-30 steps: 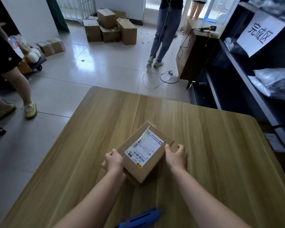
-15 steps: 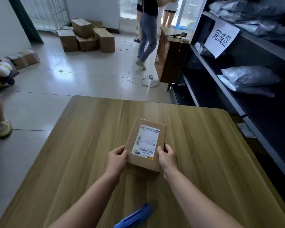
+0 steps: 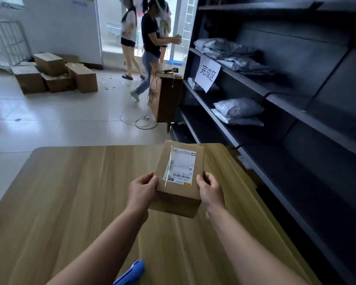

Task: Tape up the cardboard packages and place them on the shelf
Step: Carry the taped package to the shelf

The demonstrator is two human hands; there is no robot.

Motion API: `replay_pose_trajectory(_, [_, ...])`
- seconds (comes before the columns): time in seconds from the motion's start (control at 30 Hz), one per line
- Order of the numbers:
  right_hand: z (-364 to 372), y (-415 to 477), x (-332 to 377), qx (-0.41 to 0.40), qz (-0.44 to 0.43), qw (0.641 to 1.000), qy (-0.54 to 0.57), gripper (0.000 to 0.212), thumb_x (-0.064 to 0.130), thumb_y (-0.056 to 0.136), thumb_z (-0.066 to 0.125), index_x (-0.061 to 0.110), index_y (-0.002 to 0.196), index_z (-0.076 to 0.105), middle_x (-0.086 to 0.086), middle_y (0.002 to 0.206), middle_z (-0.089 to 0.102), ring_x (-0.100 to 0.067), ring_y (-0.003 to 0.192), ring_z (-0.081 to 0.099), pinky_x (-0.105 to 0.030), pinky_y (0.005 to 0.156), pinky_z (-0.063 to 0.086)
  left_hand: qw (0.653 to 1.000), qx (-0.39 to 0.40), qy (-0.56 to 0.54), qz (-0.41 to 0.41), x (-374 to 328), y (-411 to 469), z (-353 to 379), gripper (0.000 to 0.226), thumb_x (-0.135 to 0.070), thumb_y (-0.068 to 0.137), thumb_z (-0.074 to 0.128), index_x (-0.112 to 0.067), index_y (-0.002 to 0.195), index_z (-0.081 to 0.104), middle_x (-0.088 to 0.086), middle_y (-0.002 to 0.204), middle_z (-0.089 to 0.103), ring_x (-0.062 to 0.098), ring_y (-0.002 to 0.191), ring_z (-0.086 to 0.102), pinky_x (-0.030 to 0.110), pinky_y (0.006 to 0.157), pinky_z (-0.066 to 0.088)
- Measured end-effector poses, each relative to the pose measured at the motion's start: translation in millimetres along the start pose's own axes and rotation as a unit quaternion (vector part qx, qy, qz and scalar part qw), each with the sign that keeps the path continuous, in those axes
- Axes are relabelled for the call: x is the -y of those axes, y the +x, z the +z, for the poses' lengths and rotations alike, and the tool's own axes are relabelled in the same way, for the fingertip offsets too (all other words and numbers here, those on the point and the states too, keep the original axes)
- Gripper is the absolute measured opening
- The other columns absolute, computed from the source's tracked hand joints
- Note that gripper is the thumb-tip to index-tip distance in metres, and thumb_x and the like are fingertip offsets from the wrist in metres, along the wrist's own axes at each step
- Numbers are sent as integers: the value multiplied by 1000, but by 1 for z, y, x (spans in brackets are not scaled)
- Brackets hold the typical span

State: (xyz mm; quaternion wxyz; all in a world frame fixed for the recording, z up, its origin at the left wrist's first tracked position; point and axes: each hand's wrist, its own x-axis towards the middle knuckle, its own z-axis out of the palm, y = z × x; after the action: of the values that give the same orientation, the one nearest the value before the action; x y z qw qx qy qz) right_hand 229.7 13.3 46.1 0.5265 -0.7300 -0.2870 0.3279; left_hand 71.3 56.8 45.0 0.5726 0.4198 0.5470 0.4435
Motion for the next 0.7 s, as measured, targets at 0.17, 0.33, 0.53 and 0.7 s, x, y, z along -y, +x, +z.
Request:
replay_pose_trajectory(0.17, [-75, -20, 15, -16, -25, 999, 21, 33, 31, 101, 50, 22, 132, 57, 8, 110, 66, -12, 103, 62, -31, 92, 51, 998, 53, -15, 19, -21, -49, 54, 33, -14, 94, 60, -5, 125, 62, 2, 110, 65, 14, 100, 59, 24, 81, 46])
replay_pose_trajectory(0.33, [-151, -36, 30, -85, -50, 995, 33, 23, 32, 99, 53, 26, 122, 50, 0, 117, 62, -15, 100, 59, -32, 86, 48, 992, 116, -14, 50, -43, -98, 108, 34, -23, 93, 61, -11, 125, 64, 0, 111, 67, 14, 101, 59, 27, 83, 46])
replay_pose_trajectory(0.53, [-237, -56, 50, -132, -75, 987, 46, 22, 34, 96, 58, 21, 112, 51, -3, 113, 63, -20, 100, 61, -42, 92, 52, 981, 170, -20, 94, -64, -154, 164, 27, -28, 95, 58, -16, 118, 67, 1, 107, 67, 10, 90, 59, 22, 65, 43])
replay_pose_trajectory(0.7, [-295, -84, 66, -130, -89, 985, 72, 36, 37, 96, 58, 19, 126, 52, -3, 110, 64, -15, 93, 64, -28, 70, 53, 975, 193, -50, 94, -79, -195, 203, 28, -34, 99, 47, -20, 85, 67, 1, 89, 61, 14, 81, 54, 28, 71, 42])
